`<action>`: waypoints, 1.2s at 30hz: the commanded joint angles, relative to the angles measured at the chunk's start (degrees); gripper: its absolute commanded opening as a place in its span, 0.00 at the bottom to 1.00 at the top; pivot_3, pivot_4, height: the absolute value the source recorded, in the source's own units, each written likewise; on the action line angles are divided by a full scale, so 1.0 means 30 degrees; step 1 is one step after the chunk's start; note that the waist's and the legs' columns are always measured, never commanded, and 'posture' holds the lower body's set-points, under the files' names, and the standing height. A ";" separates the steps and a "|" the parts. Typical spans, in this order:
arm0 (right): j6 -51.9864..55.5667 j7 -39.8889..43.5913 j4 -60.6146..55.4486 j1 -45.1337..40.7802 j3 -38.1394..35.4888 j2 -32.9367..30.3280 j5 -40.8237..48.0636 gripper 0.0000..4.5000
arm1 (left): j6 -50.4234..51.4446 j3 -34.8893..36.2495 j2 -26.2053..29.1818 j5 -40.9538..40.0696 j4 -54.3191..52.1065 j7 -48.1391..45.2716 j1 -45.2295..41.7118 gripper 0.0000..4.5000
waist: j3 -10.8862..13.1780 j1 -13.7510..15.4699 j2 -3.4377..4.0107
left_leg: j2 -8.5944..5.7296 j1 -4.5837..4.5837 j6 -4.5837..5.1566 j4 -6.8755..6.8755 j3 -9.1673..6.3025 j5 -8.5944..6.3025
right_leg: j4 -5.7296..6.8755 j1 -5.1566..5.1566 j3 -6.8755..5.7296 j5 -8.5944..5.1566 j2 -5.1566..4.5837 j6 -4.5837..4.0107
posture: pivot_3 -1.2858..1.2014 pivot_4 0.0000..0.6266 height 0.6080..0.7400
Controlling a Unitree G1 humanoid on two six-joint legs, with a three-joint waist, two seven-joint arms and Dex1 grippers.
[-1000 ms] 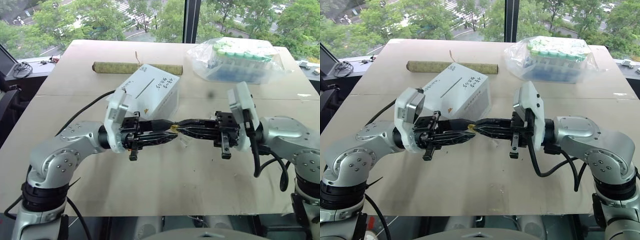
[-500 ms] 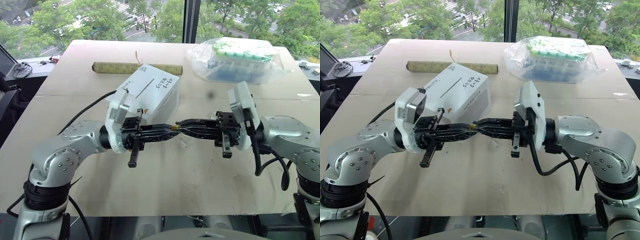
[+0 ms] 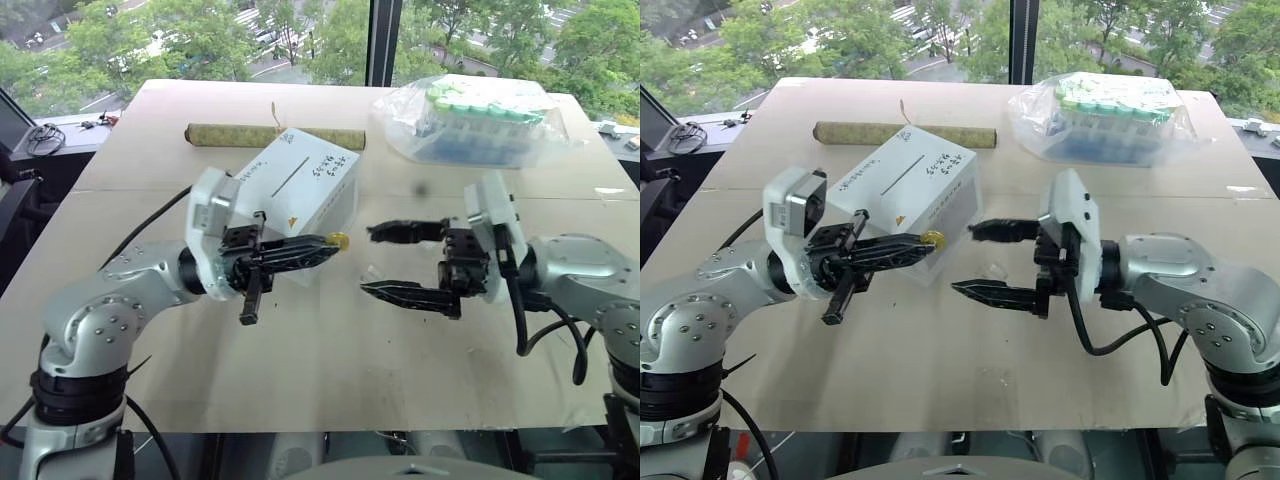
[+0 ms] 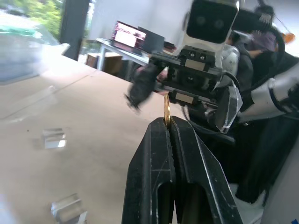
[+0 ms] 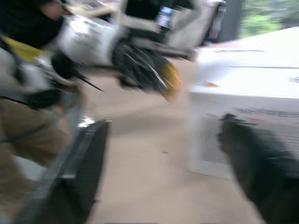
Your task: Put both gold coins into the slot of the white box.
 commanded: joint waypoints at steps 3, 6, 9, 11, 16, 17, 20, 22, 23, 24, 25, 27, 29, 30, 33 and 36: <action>-0.2222 0.1464 -0.0290 0.1999 -0.4118 -0.2240 -0.1804 0.99 | 0.0398 0.1223 0.0937 0.1261 0.0477 0.4867 -0.2295 0.00 | -0.0001 0.0250 -0.0009 | -0.0020 0.0006 -0.0001 0.0005 0.0001 0.0001 | 0.0001 0.0004 -0.0001 0.0002 0.0005 0.0003 | 0.52 0.24 1.00; -0.2883 0.2132 -0.0534 0.3211 -0.5769 -0.2777 -0.1812 0.99 | 0.2361 0.0403 0.1948 0.1159 0.1612 0.6281 -0.4522 0.00 | -0.0002 0.0374 -0.0012 | -0.0030 0.0013 -0.0001 0.0018 -0.0007 0.0001 | 0.0013 0.0018 -0.0010 0.0003 0.0019 0.0002 | 0.52 0.24 1.00; -0.3489 0.2339 -0.0746 0.3978 -0.6822 -0.2695 -0.1683 0.99 | 0.5217 -0.1161 0.3029 0.1229 0.3161 0.6795 -0.6968 0.00 | 0.0001 0.0361 -0.0017 | -0.0030 0.0024 -0.0001 0.0023 -0.0006 0.0001 | 0.0018 0.0030 -0.0009 -0.0005 0.0027 0.0019 | 0.52 0.24 1.00; -0.3811 0.2320 -0.1019 0.4449 -0.7183 -0.2591 -0.1704 0.99 | 0.6724 -0.2217 0.3264 0.1575 0.4259 0.6677 -0.8310 0.00 | 0.0002 0.0351 -0.0016 | -0.0036 0.0023 -0.0001 0.0024 -0.0004 0.0001 | 0.0017 0.0031 -0.0005 -0.0028 0.0027 0.0072 | 0.52 0.24 1.00; -0.4160 0.2026 -0.1614 0.5455 -0.7608 -0.2524 -0.1677 0.99 | 0.7086 -0.3202 0.2700 0.3037 0.5188 0.6634 -0.9948 0.00 | 0.0004 0.0294 -0.0019 | -0.0031 0.0022 -0.0003 0.0017 0.0004 0.0001 | 0.0018 0.0024 0.0002 0.0016 0.0028 0.0037 | 0.52 0.24 1.00; -0.4221 0.1964 -0.1719 0.5651 -0.7704 -0.2521 -0.1683 0.99 | 0.7108 -0.3368 0.2574 0.3453 0.5410 0.6745 -1.0169 0.00 | 0.0007 0.0323 -0.0023 | -0.0030 0.0021 -0.0003 0.0016 0.0002 0.0001 | 0.0018 0.0022 0.0000 0.0016 0.0027 0.0036 | 0.52 0.24 1.00; -0.4295 0.1801 -0.2013 0.6255 -0.8117 -0.2520 -0.1541 0.99 | 0.7221 -0.3778 0.2382 0.4611 0.5976 0.6921 -1.0719 0.00 | 0.0007 0.0349 -0.0024 | -0.0033 0.0015 -0.0004 0.0017 -0.0008 0.0002 | 0.0019 0.0024 -0.0013 0.0010 0.0027 0.0024 | 0.52 0.24 1.00; -0.4530 0.1865 -0.2225 0.6682 -0.8563 -0.2485 -0.1505 0.99 | 0.7497 -0.4002 0.2225 0.5380 0.6394 0.7390 -1.1235 0.00 | 0.0007 0.0344 -0.0025 | -0.0035 0.0017 -0.0004 0.0021 0.0003 0.0002 | 0.0018 0.0025 0.0000 0.0010 0.0020 0.0023 | 0.52 0.24 1.00; -0.4663 0.1772 -0.2230 0.6674 -0.8745 -0.2379 -0.1350 0.99 | 0.7626 -0.4121 0.2223 0.5673 0.6398 0.7384 -1.1380 0.00 | 0.0007 0.0348 -0.0028 | -0.0036 0.0016 -0.0004 0.0021 -0.0001 0.0002 | 0.0018 0.0026 -0.0003 0.0010 0.0020 0.0024 | 0.52 0.24 1.00; -0.4805 0.1636 -0.2166 0.6529 -0.8894 -0.2260 -0.1075 0.99 | 0.7798 -0.4158 0.2211 0.5903 0.6327 0.7487 -1.1451 0.00 | 0.0008 0.0347 -0.0028 | -0.0036 0.0016 -0.0004 0.0024 -0.0003 0.0002 | 0.0019 0.0027 -0.0005 0.0009 0.0022 0.0025 | 0.52 0.24 1.00; -0.4864 0.1486 -0.2122 0.6392 -0.8972 -0.2182 -0.0828 0.99 | 0.7992 -0.4107 0.2186 0.5996 0.6279 0.7532 -1.1464 0.00 | 0.0007 0.0347 -0.0025 | -0.0036 0.0017 -0.0005 0.0024 -0.0002 0.0003 | 0.0021 0.0027 -0.0004 0.0010 0.0022 0.0025 | 0.52 0.24 1.00; -0.4955 0.1223 -0.1974 0.6103 -0.9070 -0.2058 -0.0344 0.99 | 0.8323 -0.4081 0.2162 0.6262 0.6118 0.7619 -1.1489 0.00 | 0.0007 0.0301 -0.0026 | -0.0036 0.0027 -0.0005 0.0025 0.0002 0.0003 | 0.0028 0.0029 0.0002 0.0010 0.0022 0.0025 | 0.52 0.24 1.00; -0.5026 0.1074 -0.1842 0.5915 -0.9110 -0.2039 0.0030 0.99 | 0.8737 -0.4054 0.2133 0.6346 0.5851 0.7613 -1.1463 0.00 | 0.0006 0.0304 -0.0026 | -0.0034 0.0036 -0.0005 0.0024 0.0003 0.0003 | 0.0032 0.0031 0.0004 0.0011 0.0023 0.0027 | 0.52 0.24 1.00; -0.5068 0.1047 -0.1766 0.5841 -0.9123 -0.2052 0.0147 0.99 | 0.8934 -0.4036 0.2091 0.6391 0.5722 0.7662 -1.1449 0.00 | 0.0006 0.0316 -0.0026 | -0.0034 0.0037 -0.0006 0.0024 -0.0001 0.0003 | 0.0039 0.0031 0.0002 0.0011 0.0023 0.0025 | 0.52 0.24 1.00; -0.5154 0.0934 -0.1616 0.5715 -0.9139 -0.2148 0.0432 0.99 | 0.9594 -0.3817 0.1894 0.6220 0.5364 0.7620 -1.1476 0.00 | 0.0006 0.0320 -0.0026 | -0.0033 0.0037 -0.0008 0.0025 -0.0001 0.0004 | 0.0043 0.0032 0.0003 0.0012 0.0022 0.0024 | 0.52 0.24 1.00; -0.5206 0.0824 -0.1569 0.5625 -0.9092 -0.2178 0.0635 0.99 | 1.0369 -0.3319 0.1586 0.5788 0.5228 0.7514 -1.1591 0.00 | 0.0005 0.0328 -0.0026 | -0.0034 0.0037 -0.0008 0.0028 0.0001 0.0005 | 0.0043 0.0033 0.0005 0.0013 0.0022 0.0027 | 0.52 0.24 1.00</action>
